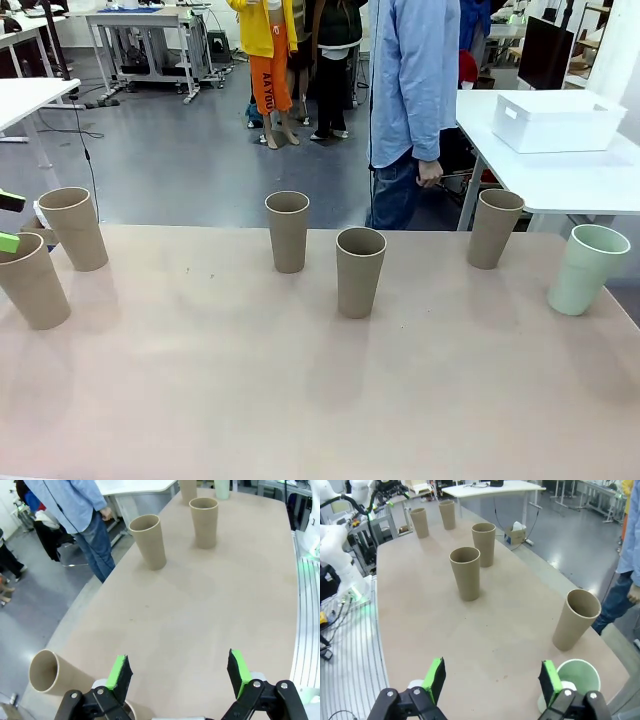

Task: Stack the cups and store them in the basket.
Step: Pick up two Reusable plastic cups , one in each hand.

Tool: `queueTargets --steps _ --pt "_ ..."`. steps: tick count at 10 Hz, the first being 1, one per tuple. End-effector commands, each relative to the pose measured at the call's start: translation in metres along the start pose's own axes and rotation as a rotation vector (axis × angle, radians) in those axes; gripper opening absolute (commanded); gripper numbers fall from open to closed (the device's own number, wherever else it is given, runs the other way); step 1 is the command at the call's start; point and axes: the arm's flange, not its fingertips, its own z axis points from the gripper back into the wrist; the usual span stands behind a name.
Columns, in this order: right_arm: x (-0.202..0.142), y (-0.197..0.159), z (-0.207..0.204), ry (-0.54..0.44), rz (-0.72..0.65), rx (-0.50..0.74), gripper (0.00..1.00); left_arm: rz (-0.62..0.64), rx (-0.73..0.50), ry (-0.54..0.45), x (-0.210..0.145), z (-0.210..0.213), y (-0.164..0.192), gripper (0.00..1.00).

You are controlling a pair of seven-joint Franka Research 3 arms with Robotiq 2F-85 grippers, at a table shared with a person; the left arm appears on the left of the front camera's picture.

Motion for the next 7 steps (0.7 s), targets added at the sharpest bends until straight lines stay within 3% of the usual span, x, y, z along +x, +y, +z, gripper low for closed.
queueTargets --steps 1,7 --pt "0.0044 0.0007 0.0028 -0.001 0.023 -0.009 1.0 -0.024 -0.006 -0.017 0.0004 0.0015 0.0014 1.0" --pt "0.0044 0.0007 0.0028 -0.001 0.023 -0.009 1.0 -0.024 -0.006 -0.017 0.0004 0.0015 0.0014 1.0"
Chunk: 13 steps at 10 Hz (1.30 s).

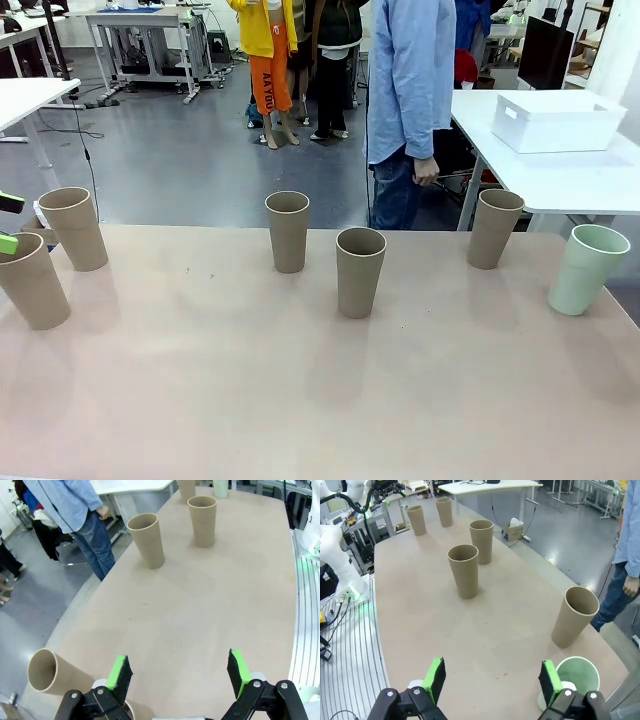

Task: Stack the cups and store them in the basket.
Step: Pick up two Reusable plastic cups , one in each hand.

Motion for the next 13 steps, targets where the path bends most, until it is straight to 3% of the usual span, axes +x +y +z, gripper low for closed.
queueTargets --steps 1,13 --pt "0.001 -0.0032 0.001 -0.02 0.026 0.003 1.0 -0.022 -0.001 -0.023 -0.0003 0.0004 0.0026 1.0" --pt "0.001 -0.0032 0.001 -0.02 0.026 0.003 1.0 -0.022 -0.001 -0.023 -0.0003 0.0004 0.0026 1.0"
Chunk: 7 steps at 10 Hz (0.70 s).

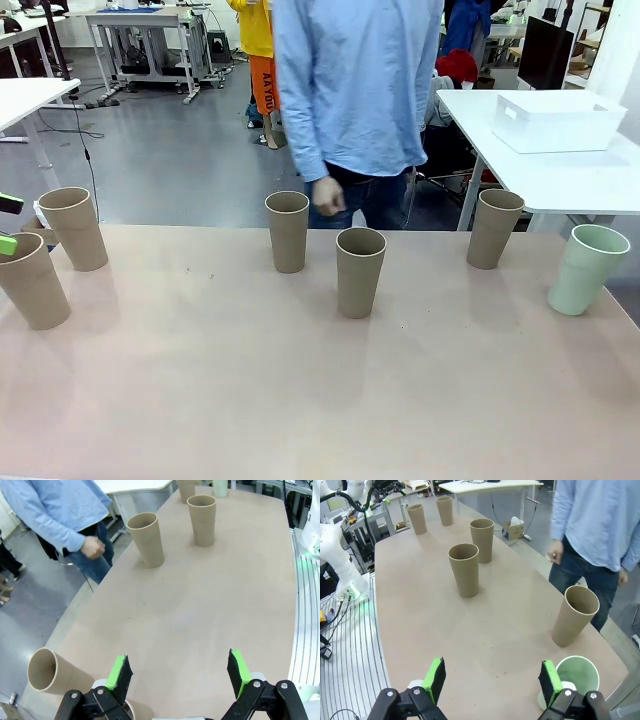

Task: Stack the cups and store them in the basket.
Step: Pick up two Reusable plastic cups , one in each hand.

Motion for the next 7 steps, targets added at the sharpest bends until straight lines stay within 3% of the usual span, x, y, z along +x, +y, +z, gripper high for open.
queueTargets --steps 1,7 --pt "0.0005 -0.0029 0.0001 -0.025 0.025 0.001 1.0 -0.021 0.0 -0.024 0.0004 -0.0007 0.0027 1.0" --pt "0.0005 -0.0029 0.0001 -0.025 0.025 0.001 1.0 -0.021 0.0 -0.024 0.0004 -0.0007 0.0027 1.0"
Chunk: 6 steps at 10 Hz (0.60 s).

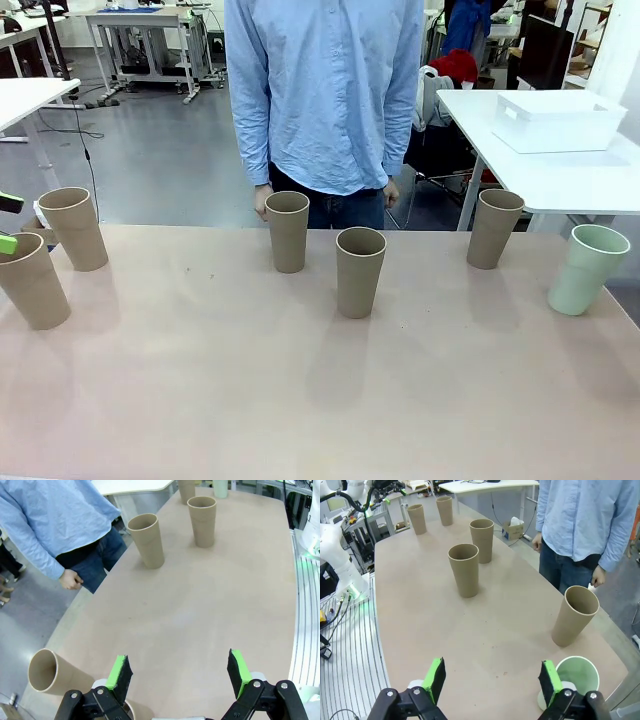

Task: Stack the cups and store them in the basket.
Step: Pick up two Reusable plastic cups , one in each hand.

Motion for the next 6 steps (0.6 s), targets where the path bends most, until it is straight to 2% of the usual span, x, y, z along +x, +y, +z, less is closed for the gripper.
queueTargets --steps 1,6 --pt "0.0004 -0.0031 0.0001 -0.023 0.024 0.002 1.0 -0.02 -0.001 -0.019 0.0001 -0.0007 0.0025 1.0" --pt "0.0004 -0.0031 0.0001 -0.023 0.024 0.002 1.0 -0.02 -0.001 -0.019 0.0001 -0.0007 0.0025 1.0"
